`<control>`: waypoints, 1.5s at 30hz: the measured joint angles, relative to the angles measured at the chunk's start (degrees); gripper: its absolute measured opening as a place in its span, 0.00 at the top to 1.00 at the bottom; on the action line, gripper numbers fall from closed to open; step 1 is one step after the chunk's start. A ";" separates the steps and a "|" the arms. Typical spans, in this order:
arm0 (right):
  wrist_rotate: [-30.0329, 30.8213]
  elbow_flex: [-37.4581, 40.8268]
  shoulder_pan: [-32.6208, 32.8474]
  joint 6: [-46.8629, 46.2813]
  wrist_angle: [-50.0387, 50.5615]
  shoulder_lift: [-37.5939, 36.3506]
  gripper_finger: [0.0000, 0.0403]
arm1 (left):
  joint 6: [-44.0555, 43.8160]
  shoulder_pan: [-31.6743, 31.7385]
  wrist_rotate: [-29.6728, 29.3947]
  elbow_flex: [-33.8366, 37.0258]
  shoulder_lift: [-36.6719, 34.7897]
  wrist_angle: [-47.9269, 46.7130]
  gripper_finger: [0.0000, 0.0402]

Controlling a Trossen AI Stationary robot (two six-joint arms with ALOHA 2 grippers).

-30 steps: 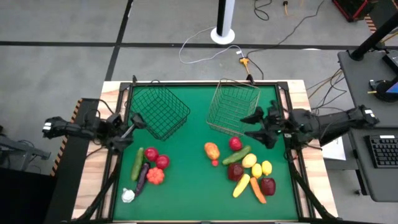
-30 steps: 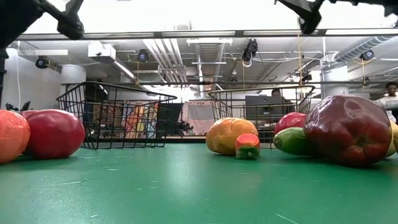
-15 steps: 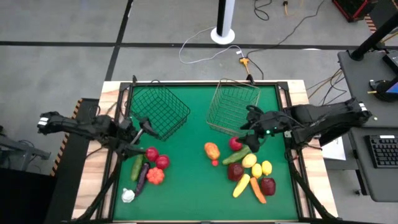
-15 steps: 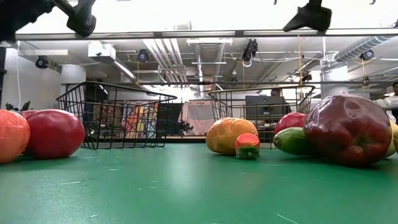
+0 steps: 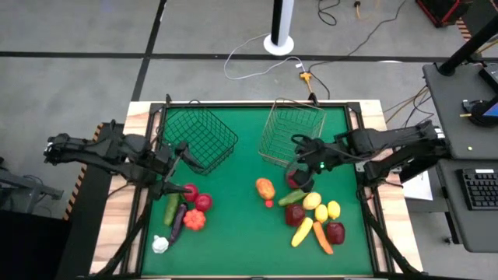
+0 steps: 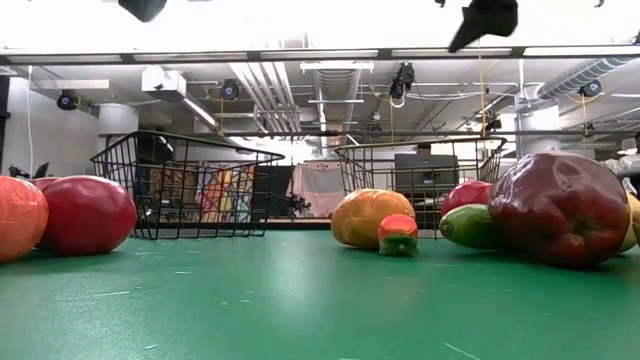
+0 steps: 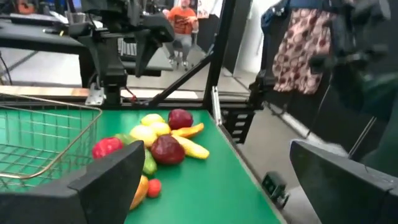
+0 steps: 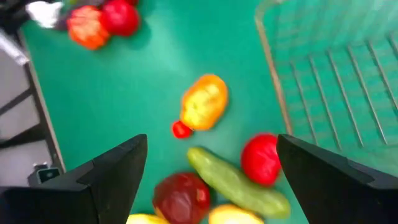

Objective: Sort produce into baskets
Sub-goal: Put the left apple into the gold wire basket

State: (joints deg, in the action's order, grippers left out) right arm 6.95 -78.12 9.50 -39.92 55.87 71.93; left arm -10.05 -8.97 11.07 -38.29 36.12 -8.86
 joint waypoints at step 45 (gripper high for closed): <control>-8.47 -9.25 13.13 -28.33 6.97 19.17 0.13 | -3.59 -3.87 -12.43 -0.96 13.99 -2.59 0.04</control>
State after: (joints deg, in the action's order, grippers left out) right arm -1.52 -87.37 22.62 -68.25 62.84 91.10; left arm -13.64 -12.84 -1.36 -39.24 50.12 -11.44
